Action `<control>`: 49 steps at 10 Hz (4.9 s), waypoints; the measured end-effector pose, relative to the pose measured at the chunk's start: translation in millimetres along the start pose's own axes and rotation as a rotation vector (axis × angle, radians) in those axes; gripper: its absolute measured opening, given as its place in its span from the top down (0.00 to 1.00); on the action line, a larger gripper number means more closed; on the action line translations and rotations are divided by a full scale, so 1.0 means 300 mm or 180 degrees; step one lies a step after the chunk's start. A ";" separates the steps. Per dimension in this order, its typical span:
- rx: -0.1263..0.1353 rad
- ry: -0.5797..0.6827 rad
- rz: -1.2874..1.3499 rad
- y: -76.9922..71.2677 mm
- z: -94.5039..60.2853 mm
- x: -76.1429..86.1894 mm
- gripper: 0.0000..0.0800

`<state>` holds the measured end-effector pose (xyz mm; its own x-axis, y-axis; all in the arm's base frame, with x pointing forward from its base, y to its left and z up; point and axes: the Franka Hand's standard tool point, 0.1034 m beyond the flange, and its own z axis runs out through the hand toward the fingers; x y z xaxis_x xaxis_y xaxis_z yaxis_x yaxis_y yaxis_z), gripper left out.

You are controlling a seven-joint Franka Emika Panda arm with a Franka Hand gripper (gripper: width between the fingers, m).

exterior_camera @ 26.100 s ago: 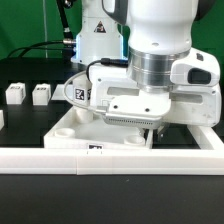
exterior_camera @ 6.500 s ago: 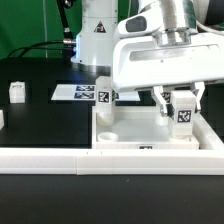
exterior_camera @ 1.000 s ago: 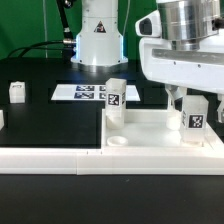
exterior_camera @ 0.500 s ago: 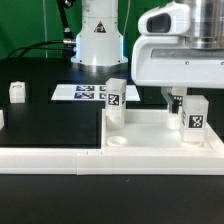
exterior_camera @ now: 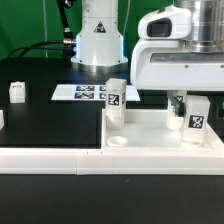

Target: Assemble square table

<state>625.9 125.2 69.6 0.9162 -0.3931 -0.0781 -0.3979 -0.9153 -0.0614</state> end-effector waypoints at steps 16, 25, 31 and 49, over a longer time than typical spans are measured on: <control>0.0199 -0.0035 0.2442 -0.004 0.024 -0.014 0.22; -0.0060 0.0213 -0.0398 0.007 0.013 0.015 0.19; -0.0025 0.0215 0.0634 0.007 0.016 0.014 0.64; 0.0145 0.0270 0.1164 -0.013 0.018 0.012 0.19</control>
Offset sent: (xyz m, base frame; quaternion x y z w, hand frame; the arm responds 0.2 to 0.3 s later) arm 0.0000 0.0000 0.0000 0.0000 0.0000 0.1296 0.9916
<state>630.4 127.8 64.1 0.7131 -0.7008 -0.0205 -0.6994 -0.7091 -0.0892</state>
